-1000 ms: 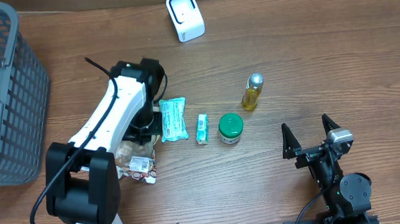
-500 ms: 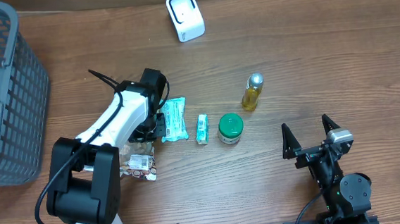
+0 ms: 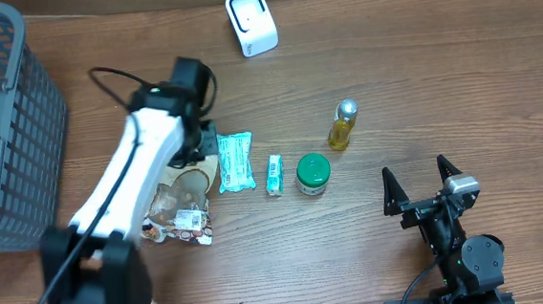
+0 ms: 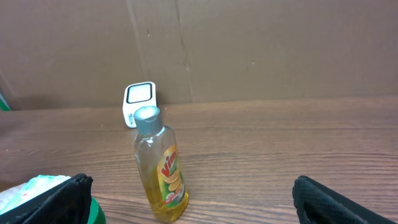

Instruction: Scan the item barcode

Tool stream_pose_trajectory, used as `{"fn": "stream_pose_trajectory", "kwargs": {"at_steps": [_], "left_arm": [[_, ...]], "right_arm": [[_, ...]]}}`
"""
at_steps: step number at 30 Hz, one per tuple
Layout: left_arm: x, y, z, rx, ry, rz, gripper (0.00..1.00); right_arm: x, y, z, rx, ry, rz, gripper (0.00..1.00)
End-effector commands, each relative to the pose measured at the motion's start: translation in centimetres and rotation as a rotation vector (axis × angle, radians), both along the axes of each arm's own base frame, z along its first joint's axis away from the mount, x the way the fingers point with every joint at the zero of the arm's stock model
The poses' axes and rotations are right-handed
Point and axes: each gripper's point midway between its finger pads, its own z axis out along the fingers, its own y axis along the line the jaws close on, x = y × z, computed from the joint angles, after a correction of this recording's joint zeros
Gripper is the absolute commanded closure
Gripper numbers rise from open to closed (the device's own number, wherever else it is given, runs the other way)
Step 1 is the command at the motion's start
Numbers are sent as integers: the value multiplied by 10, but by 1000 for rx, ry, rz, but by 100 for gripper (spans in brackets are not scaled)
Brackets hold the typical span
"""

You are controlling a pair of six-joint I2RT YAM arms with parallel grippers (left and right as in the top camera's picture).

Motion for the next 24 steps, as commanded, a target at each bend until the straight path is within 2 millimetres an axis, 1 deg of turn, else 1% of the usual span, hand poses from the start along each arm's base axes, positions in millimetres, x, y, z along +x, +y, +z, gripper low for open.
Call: {"fn": "stream_pose_trajectory", "kwargs": {"at_steps": [1,3,5,7,10,12,13,15,16,17,18,20,21,24], "left_arm": [[-2,-7,61,-128,-159,21,96],[-10,-6,89,-152,-237,21,96],[-18,-4,101,-157,-267,22,96],[-27,-2,106,-153,-266,22,96],[-42,2,99,-136,-200,25,96],[-60,11,89,-88,-122,36,96],[-70,18,82,-53,-81,42,94],[-85,22,65,-29,-5,44,91],[-91,23,57,-25,25,44,83],[-97,24,47,-17,56,45,83],[-104,26,35,-9,90,50,84],[-113,28,14,0,131,70,91],[-118,30,-2,7,147,80,93],[-129,30,-20,4,186,103,96]], "right_arm": [[0,-1,-2,7,-3,-4,0],[0,-1,-2,7,-3,-4,0],[0,-1,-2,7,-3,-4,0],[0,-1,-2,7,-3,-4,0],[0,-1,-2,7,-3,-4,0],[0,-1,-2,7,-3,-4,0],[0,-1,-2,7,-3,-4,0],[0,-1,-2,7,-3,-4,0],[0,-1,-2,7,-3,-4,0],[0,-1,-2,7,-3,-4,0],[0,-1,-2,7,-3,-4,0],[0,-1,-2,7,-3,-4,0],[0,-1,-2,7,-3,-4,0],[0,-1,-2,7,-3,-4,0]]}}
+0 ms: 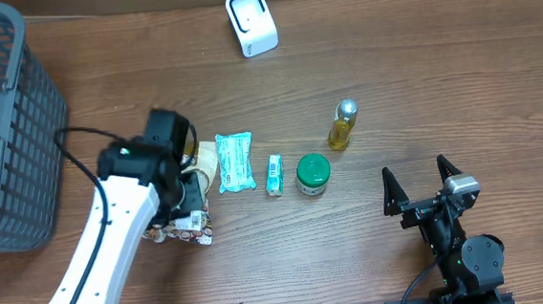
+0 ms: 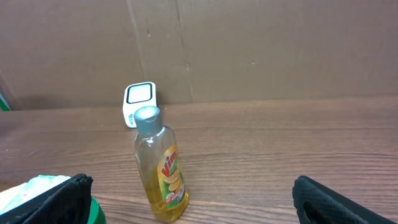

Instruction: Scan the item barcode

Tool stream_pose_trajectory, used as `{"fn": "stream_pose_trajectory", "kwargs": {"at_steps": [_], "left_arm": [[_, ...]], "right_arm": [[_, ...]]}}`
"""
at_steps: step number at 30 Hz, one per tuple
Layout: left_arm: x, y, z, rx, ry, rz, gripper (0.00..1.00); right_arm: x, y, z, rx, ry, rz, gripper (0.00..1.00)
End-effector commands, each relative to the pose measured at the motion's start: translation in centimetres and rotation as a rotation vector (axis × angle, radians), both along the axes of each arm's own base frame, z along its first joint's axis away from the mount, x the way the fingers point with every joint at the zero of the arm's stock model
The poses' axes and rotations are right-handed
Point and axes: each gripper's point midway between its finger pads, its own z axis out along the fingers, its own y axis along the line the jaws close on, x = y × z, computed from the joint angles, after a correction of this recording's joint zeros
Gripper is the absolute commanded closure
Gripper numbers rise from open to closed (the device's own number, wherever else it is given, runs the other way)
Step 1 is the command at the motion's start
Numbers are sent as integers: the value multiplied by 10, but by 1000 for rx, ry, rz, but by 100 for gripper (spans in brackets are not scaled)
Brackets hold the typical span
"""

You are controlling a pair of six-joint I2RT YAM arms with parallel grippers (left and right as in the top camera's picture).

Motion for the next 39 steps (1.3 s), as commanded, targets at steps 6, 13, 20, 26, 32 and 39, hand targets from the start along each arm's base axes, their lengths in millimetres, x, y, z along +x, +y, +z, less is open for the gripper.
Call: {"fn": "stream_pose_trajectory", "kwargs": {"at_steps": [6,13,20,26,32,39], "left_arm": [[-36,-6,-30,-53,131,70,96],[-35,-6,-68,-62,82,159,96],[-22,11,-77,29,-3,194,96],[-17,22,-76,92,-33,195,96],[-12,21,-79,93,-45,198,96],[-1,18,-105,103,-4,191,96]], "right_arm": [[0,-1,-2,8,-3,-3,0],[0,-1,-2,8,-3,-3,0],[0,-1,-2,8,-3,-3,0],[0,-1,-2,8,-3,-3,0],[0,-1,-2,8,-3,-3,0],[0,-1,-2,8,-3,-3,0]]}}
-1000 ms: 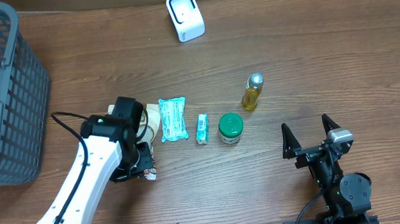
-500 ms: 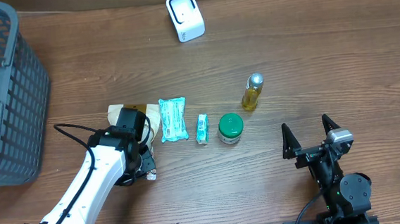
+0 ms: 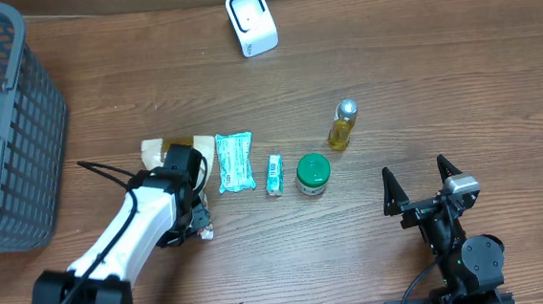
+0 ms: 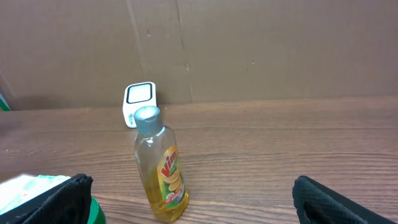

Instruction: Scan the item barcode

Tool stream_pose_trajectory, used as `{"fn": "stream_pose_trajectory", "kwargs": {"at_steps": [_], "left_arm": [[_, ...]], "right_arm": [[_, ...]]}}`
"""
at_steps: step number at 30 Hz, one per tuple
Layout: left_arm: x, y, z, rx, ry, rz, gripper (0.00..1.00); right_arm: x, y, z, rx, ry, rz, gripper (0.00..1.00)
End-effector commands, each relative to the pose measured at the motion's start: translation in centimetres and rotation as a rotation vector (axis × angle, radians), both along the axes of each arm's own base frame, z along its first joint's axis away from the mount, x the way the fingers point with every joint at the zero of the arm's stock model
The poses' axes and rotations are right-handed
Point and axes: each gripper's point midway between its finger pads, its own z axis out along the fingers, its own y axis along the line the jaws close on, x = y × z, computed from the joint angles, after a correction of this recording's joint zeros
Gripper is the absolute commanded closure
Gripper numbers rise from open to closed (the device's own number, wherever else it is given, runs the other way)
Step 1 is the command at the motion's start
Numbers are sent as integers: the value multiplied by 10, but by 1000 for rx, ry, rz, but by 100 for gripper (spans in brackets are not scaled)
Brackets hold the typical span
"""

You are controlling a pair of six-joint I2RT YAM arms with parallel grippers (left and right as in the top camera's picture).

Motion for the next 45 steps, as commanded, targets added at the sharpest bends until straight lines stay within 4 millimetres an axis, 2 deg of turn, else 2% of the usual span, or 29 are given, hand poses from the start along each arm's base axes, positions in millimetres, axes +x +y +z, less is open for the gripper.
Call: {"fn": "stream_pose_trajectory", "kwargs": {"at_steps": [1,4,8,12,13,15,17,21,26,29,32,36,40,45], "left_arm": [[13,-1,-9,5,-32,9,96],[36,-6,-3,-11,-107,-25,96],[48,-8,9,-12,-122,-86,96],[57,-7,57,0,-81,-118,96],[61,-3,75,1,-80,-99,94],[64,3,85,2,-79,-76,92],[64,33,92,77,-81,8,95],[52,70,77,134,-65,168,96],[45,87,40,137,-81,241,95],[40,86,18,129,-80,239,95],[44,83,3,124,-84,209,96],[63,57,-16,-26,-99,88,96],[76,54,-15,-47,-136,29,94],[97,55,0,-40,-183,-29,95]], "right_arm": [[0,-1,-2,7,-2,-4,0],[0,-1,-2,7,-2,-4,0],[0,-1,-2,7,-2,-4,0],[0,-1,-2,7,-2,-4,0],[0,-1,-2,7,-2,-4,0],[0,-1,-2,7,-2,-4,0],[0,-1,-2,7,-2,-4,0],[0,-1,-2,7,-2,-4,0],[0,-1,-2,7,-2,-4,0],[0,-1,-2,7,-2,-4,0],[0,-1,-2,7,-2,-4,0],[0,-1,-2,7,-2,-4,0],[0,-1,-2,7,-2,-4,0],[0,-1,-2,7,-2,-4,0]]}}
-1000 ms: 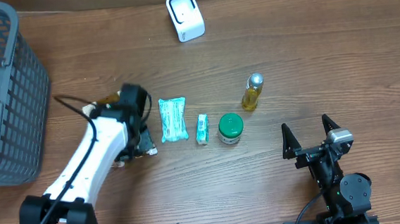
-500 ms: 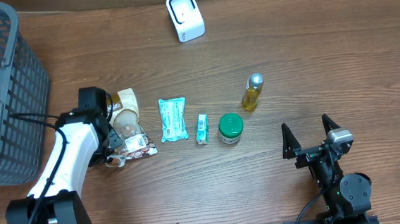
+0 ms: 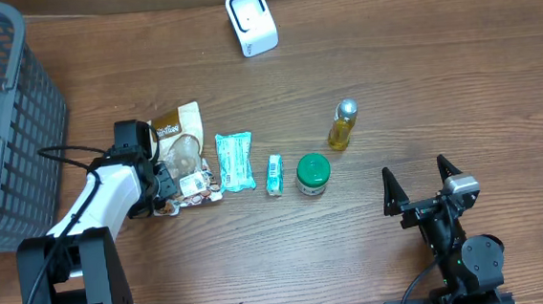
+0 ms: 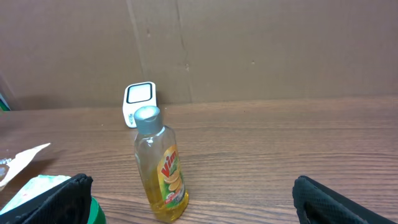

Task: Scan the item barcode
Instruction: 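Release the Pantree bag left of the wipes and raise the left gripper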

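Observation:
A brown and clear snack bag (image 3: 183,150) is at the left of the item row, its near end with a white label (image 3: 200,185) by my left gripper (image 3: 161,179), which looks shut on it. Its pale corner (image 4: 22,160) shows raised at the left edge of the right wrist view. The white barcode scanner (image 3: 251,21) stands at the table's far edge, facing the near side (image 4: 140,102). My right gripper (image 3: 419,182) rests open at the near right, holding nothing.
A teal packet (image 3: 235,161), a small teal box (image 3: 274,174), a green-lidded jar (image 3: 313,173) and a yellow liquid bottle (image 3: 343,126) stand in a row mid-table. A grey mesh basket (image 3: 1,123) fills the far left.
My left arm has swung left and its gripper has turned. The snack bag now lies farther back and rotated, its labelled end beside the teal packet. The right arm is unchanged.
My left gripper was above the snack bag's far end while the bag lay near the front. It then came down onto the bag, later covering its middle. Now the bag has shifted back and turned with the gripper on it. The right arm stayed put.

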Tool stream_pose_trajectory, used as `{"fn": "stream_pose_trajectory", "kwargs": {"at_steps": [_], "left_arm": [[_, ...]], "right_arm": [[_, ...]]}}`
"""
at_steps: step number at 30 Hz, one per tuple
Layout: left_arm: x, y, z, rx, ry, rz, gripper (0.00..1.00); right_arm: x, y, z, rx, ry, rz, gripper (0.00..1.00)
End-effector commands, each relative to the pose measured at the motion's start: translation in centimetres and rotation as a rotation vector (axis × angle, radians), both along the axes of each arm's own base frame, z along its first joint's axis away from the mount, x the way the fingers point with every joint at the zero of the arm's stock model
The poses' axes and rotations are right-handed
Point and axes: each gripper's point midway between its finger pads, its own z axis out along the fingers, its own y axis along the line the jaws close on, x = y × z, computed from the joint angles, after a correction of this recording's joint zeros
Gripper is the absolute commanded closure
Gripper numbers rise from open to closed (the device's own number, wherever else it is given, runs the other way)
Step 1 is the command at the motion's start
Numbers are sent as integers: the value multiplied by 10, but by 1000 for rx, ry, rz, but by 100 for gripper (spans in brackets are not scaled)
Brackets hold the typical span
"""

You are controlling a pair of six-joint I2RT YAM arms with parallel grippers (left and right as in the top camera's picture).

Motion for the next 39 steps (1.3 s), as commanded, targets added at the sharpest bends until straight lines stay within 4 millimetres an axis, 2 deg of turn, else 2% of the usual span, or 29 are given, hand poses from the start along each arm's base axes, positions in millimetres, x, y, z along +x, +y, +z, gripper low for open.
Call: {"fn": "stream_pose_trajectory", "kwargs": {"at_steps": [1,6,10,12,13,14,15,16,39], "left_arm": [[26,-6,20,-11,-46,-58,95],[54,-9,65,-33,-95,-63,93],[73,-22,128,-113,-138,-82,90],[91,-25,166,-125,-216,-88,86],[103,-24,188,-116,-278,-91,82],[111,-21,200,-104,-320,-90,74],[116,-18,209,-90,-347,-87,50],[118,-15,213,-72,-362,-82,0],[118,-14,212,-64,-359,-79,0]], "right_arm": [[0,-1,-2,7,-3,-4,0],[0,-1,-2,7,-3,-4,0],[0,-1,-2,7,-3,-4,0],[0,-1,-2,7,-3,-4,0],[0,-1,-2,7,-3,-4,0],[0,-1,-2,7,-3,-4,0],[0,-1,-2,7,-3,-4,0],[0,-1,-2,7,-3,-4,0],[0,-1,-2,7,-3,-4,0]]}}
